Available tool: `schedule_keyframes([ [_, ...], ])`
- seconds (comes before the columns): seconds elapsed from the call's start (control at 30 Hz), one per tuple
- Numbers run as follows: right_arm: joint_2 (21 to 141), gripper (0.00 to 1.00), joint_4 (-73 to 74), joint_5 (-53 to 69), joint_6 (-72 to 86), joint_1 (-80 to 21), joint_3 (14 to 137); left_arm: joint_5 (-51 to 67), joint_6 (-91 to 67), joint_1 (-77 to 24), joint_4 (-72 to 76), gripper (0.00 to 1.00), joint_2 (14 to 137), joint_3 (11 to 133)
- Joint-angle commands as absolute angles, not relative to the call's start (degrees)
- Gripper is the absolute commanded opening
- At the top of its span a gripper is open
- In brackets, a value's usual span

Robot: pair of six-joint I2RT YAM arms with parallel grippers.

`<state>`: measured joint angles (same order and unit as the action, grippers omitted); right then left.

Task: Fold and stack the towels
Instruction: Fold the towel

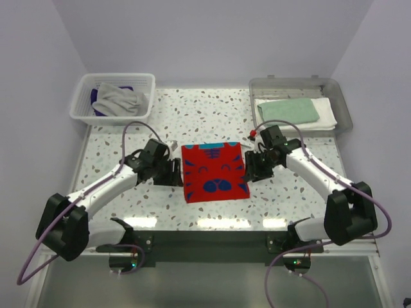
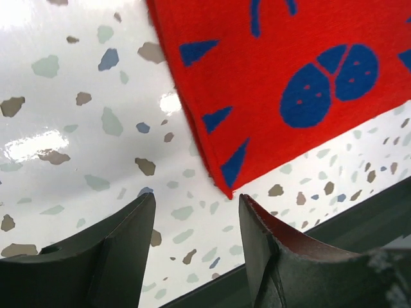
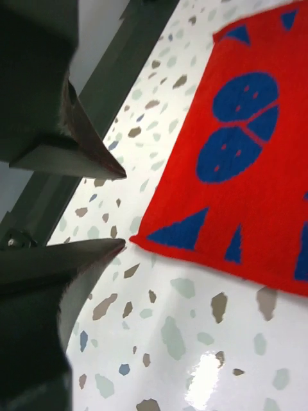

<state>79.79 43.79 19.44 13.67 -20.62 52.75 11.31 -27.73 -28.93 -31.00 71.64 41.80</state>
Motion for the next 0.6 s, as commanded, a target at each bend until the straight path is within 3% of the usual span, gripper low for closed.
schedule_keyframes([
  [0.0,76.82,0.44,44.48,21.27,14.58,-21.44,55.2,12.3,-30.14,-30.66,-32.17,0.59,70.31,46.4],
  [0.23,77.34,0.39,36.83,19.35,18.81,-21.97,50.89,8.88,-33.74,-36.03,-30.32,0.57,74.44,45.97],
  [0.4,77.26,0.43,37.88,10.74,20.56,-21.97,46.86,6.42,-38.31,-36.47,-30.15,0.58,73.83,40.54],
  [0.57,75.59,0.48,32.89,11.42,25.57,-21.97,40.54,7.73,-43.93,-38.14,-25.68,0.56,72.34,34.91],
])
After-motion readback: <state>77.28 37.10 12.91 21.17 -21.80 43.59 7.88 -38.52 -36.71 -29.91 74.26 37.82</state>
